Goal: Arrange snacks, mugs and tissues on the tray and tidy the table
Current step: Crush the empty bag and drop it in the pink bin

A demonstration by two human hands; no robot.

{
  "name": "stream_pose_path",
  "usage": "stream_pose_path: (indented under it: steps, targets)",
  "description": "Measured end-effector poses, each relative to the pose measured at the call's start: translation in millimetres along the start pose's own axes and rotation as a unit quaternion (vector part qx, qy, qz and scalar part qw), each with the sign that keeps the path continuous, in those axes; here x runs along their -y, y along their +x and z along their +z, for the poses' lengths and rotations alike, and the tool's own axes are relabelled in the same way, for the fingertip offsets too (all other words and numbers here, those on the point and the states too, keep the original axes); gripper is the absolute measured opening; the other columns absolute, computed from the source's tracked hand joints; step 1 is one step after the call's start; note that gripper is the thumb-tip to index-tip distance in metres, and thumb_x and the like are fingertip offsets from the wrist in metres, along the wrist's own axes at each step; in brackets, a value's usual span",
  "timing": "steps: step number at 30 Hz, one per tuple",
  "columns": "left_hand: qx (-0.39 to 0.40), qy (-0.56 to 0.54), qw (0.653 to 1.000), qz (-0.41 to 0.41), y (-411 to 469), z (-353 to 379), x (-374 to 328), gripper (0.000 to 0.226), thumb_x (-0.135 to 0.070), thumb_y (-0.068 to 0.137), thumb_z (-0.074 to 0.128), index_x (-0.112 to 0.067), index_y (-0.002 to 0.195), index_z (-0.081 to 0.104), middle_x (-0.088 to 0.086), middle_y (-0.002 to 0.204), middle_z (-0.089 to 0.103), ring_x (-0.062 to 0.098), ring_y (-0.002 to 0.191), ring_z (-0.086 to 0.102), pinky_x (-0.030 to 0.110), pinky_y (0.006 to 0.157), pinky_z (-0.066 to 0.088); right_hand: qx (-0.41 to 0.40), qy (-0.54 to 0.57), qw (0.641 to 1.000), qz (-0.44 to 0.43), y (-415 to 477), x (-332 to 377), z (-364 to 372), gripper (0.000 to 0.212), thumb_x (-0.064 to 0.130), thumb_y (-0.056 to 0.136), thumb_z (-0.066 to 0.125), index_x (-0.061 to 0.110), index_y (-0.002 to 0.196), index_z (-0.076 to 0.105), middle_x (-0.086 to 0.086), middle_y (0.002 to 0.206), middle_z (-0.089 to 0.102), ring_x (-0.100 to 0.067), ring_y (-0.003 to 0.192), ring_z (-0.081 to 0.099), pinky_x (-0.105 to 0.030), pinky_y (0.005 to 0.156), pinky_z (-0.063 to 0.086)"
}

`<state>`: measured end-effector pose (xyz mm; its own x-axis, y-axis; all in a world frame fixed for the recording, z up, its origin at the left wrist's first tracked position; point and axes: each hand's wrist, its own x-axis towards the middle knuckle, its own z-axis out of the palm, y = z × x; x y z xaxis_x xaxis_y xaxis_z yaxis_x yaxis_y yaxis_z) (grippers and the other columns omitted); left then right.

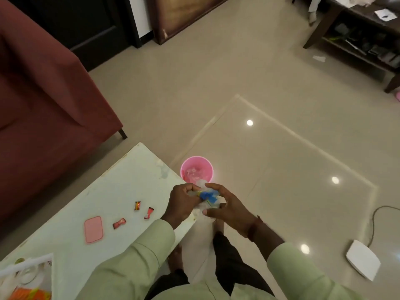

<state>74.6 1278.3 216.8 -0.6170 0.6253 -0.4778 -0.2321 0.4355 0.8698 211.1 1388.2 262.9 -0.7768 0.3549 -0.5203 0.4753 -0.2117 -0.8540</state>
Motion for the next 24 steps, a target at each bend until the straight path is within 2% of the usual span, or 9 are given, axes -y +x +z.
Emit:
stream_pose_path:
  steps: [2, 4, 7, 10, 13, 17, 18, 21, 24]
  targets:
    - [0.027, -0.018, 0.999, -0.029, 18.8, 14.9, 0.3, 0.024, -0.008, 0.068, 0.083, -0.031, 0.072, 0.076, -0.01, 0.068, 0.073, 0.011, 0.072, 0.067, 0.022, 0.064, 0.054, -0.052, -0.064, 0.997, -0.015, 24.3, -6.5, -19.9, 0.045, 0.003, 0.078, 0.077, 0.018, 0.118, 0.064, 0.005, 0.117, 0.065, -0.021, 0.107, 0.064, -0.042, 0.095, 0.054]
    - [0.058, -0.038, 0.996, -0.056, 33.8, 26.7, 0.3, 0.023, -0.016, 0.068, 0.079, -0.035, 0.083, 0.077, -0.009, 0.079, 0.076, 0.009, 0.078, 0.07, 0.02, 0.066, 0.054, -0.088, -0.096, 0.991, -0.009, 51.1, -12.5, -42.8, 0.027, 0.002, 0.078, 0.075, 0.012, 0.102, 0.071, 0.001, 0.102, 0.071, -0.022, 0.096, 0.067, -0.045, 0.089, 0.056]
    - [0.091, -0.014, 0.993, -0.071, 64.3, 45.5, 5.2, 0.036, -0.016, 0.071, 0.068, -0.038, 0.098, 0.07, -0.01, 0.099, 0.073, 0.008, 0.093, 0.069, 0.02, 0.074, 0.055, -0.105, -0.115, 0.986, 0.051, 95.6, -21.5, -78.4, 0.017, 0.0, 0.075, 0.075, 0.01, 0.089, 0.075, -0.001, 0.09, 0.072, -0.023, 0.087, 0.068, -0.042, 0.079, 0.06]
    - [0.032, 0.036, 0.997, -0.061, 100.3, 58.3, 8.6, 0.034, -0.013, 0.077, 0.075, -0.034, 0.099, 0.061, -0.009, 0.106, 0.068, 0.01, 0.102, 0.065, 0.025, 0.082, 0.056, -0.097, -0.109, 0.986, 0.081, 138.4, -30.9, -101.5, 0.014, -0.001, 0.075, 0.075, 0.011, 0.084, 0.076, -0.003, 0.091, 0.072, -0.024, 0.086, 0.068, -0.043, 0.079, 0.06]
    - [-0.033, 0.095, 0.993, -0.054, 142.0, 62.0, 20.0, 0.03, -0.016, 0.076, 0.082, -0.031, 0.093, 0.064, -0.011, 0.099, 0.07, 0.007, 0.096, 0.065, 0.026, 0.085, 0.056, -0.102, -0.115, 0.984, 0.092, 185.3, -44.9, -112.5, 0.02, -0.003, 0.079, 0.07, 0.016, 0.083, 0.075, -0.006, 0.098, 0.071, -0.026, 0.089, 0.068, -0.042, 0.082, 0.06]
    - [-0.071, 0.178, 0.981, -0.039, 190.0, 61.9, 48.4, 0.023, -0.022, 0.075, 0.083, -0.028, 0.091, 0.068, -0.016, 0.089, 0.07, 0.005, 0.086, 0.068, 0.024, 0.076, 0.057, -0.101, -0.148, 0.98, 0.09, 247.5, -73.4, -114.1, 0.021, 0.004, 0.078, 0.071, 0.024, 0.08, 0.074, 0.003, 0.091, 0.07, -0.014, 0.087, 0.065, -0.017, 0.07, 0.052]
    - [-0.077, 0.195, 0.977, -0.035, 202.4, 61.8, 58.3, 0.021, -0.023, 0.074, 0.083, -0.027, 0.089, 0.068, -0.017, 0.086, 0.069, 0.005, 0.083, 0.068, 0.023, 0.074, 0.057, -0.1, -0.152, 0.979, 0.093, 263.3, -83.8, -113.0, 0.021, 0.005, 0.077, 0.072, 0.025, 0.079, 0.074, 0.004, 0.09, 0.07, -0.013, 0.088, 0.064, -0.016, 0.07, 0.051]
    - [-0.09, 0.219, 0.971, -0.031, 241.8, 62.8, 91.6, 0.02, -0.021, 0.076, 0.082, -0.024, 0.09, 0.069, -0.014, 0.086, 0.069, 0.008, 0.081, 0.068, 0.022, 0.073, 0.056, -0.099, -0.164, 0.977, 0.095, 309.0, -115.9, -111.3, 0.025, 0.004, 0.076, 0.073, 0.029, 0.076, 0.073, 0.006, 0.089, 0.069, -0.014, 0.09, 0.064, -0.025, 0.079, 0.055]
    - [-0.096, 0.24, 0.965, -0.038, 279.8, 65.7, 130.2, 0.023, -0.017, 0.077, 0.08, -0.018, 0.098, 0.069, -0.004, 0.095, 0.072, 0.014, 0.085, 0.068, 0.029, 0.078, 0.059, -0.1, -0.174, 0.975, 0.097, 349.0, -151.0, -110.3, 0.027, 0.004, 0.076, 0.07, 0.031, 0.075, 0.072, 0.006, 0.089, 0.068, -0.016, 0.092, 0.063, -0.031, 0.084, 0.057]
